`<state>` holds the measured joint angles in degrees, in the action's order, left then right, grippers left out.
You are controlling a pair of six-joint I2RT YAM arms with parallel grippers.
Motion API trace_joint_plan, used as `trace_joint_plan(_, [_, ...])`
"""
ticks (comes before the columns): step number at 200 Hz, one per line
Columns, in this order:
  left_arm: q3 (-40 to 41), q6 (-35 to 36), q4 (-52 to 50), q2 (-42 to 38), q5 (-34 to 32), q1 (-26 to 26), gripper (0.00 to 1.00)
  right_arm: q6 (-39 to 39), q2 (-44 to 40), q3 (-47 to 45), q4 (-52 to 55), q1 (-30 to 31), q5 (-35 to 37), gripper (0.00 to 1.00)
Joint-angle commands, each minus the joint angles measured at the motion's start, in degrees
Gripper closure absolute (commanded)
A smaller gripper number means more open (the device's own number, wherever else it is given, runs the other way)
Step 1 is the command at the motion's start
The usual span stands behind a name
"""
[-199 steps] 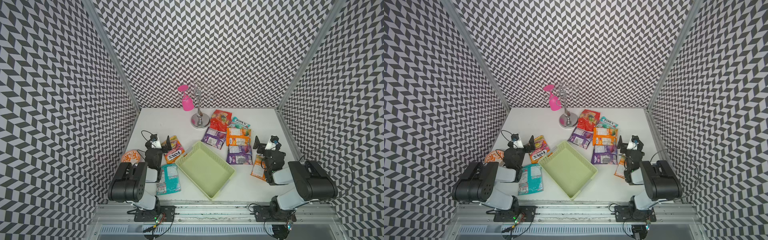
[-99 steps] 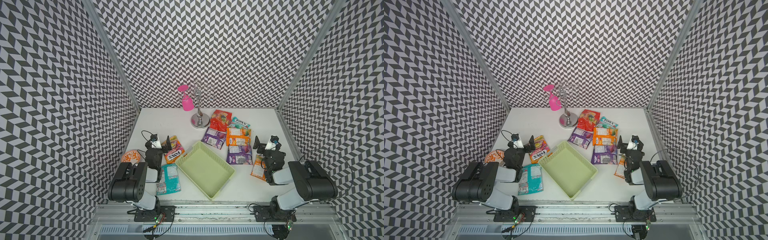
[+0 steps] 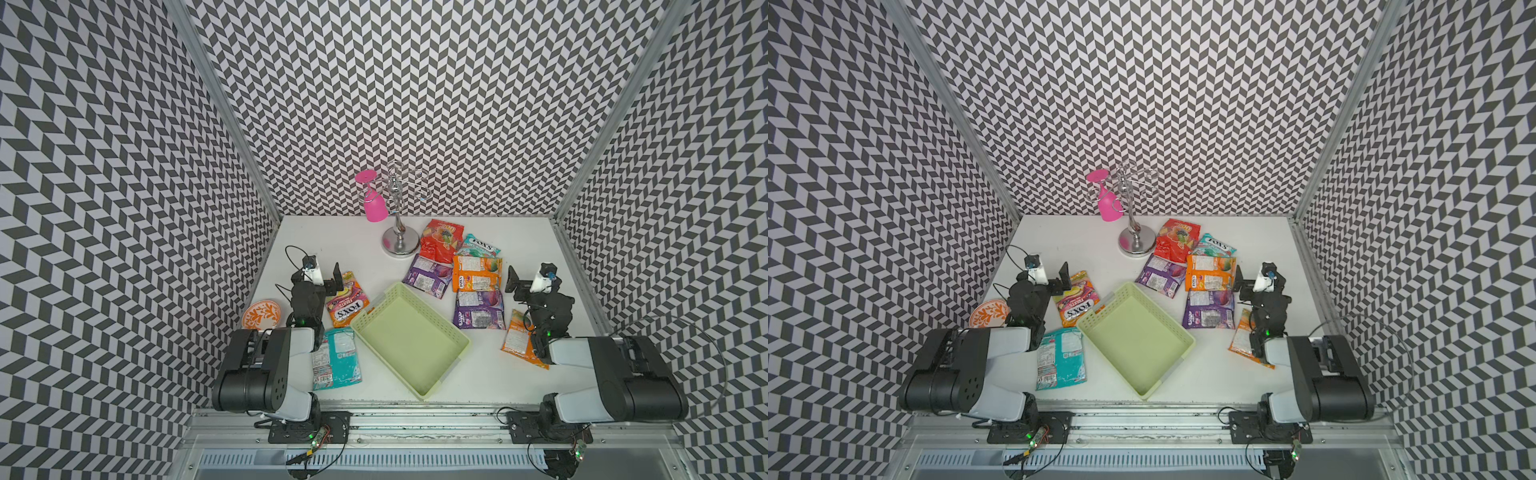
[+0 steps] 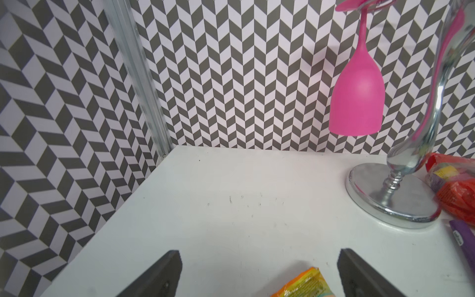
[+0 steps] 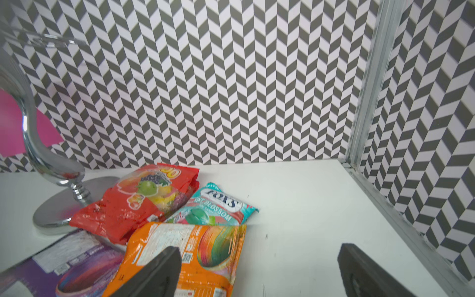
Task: Put the candies in the basket
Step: Adjust the candie at the center of the board.
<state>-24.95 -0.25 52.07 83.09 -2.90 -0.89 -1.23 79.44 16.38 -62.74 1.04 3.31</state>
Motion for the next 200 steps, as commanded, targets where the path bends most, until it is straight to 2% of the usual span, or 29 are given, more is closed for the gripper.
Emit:
trace_joint_plan(1, [-4.22, 0.93, -14.84, -6.55, 2.98, -0.08, 0.01, -5.10, -7.01, 3.58, 11.63, 0.29, 3.35, 0.01])
trace_joint_plan(23, [-10.77, 0.89, -29.77, -11.69, 7.64, -0.17, 0.01, -13.27, -13.56, 8.15, 23.95, 0.28, 2.48, 0.01])
trace_joint_plan(47, [-16.98, -1.96, -44.36, -17.38, 8.79, -0.34, 0.01, -24.51, -19.60, 12.26, 36.27, 0.22, 1.18, 0.01])
trace_joint_plan(64, [-19.56, -3.82, -52.58, -21.36, 9.12, -0.39, 0.01, -30.35, -23.06, 12.11, 38.42, 0.21, -1.77, 0.01])
trace_joint_plan(88, [-18.51, -2.12, -57.17, -26.91, 10.91, 0.04, 0.01, -28.12, -25.66, 13.38, 41.41, 0.87, -10.01, 0.01])
trace_joint_plan(116, [-13.87, -1.04, -55.29, -30.42, 16.59, 4.07, 0.01, -23.12, -25.40, 16.71, 47.90, 9.00, -7.33, 0.01])
trace_joint_plan(145, [-13.30, 2.60, -54.36, -29.96, 16.67, 4.91, 0.01, -16.67, -22.90, 19.26, 51.85, 19.44, -4.69, 0.01])
trace_joint_plan(179, [-13.24, 2.80, -54.42, -29.57, 15.83, 5.80, 0.01, -13.15, -14.86, 23.58, 55.08, 26.41, -3.85, 0.03])
trace_joint_plan(200, [-13.52, 2.71, -54.42, -29.45, 15.81, 5.98, 0.01, -12.66, -6.89, 29.05, 56.80, 28.71, -6.27, 0.07])
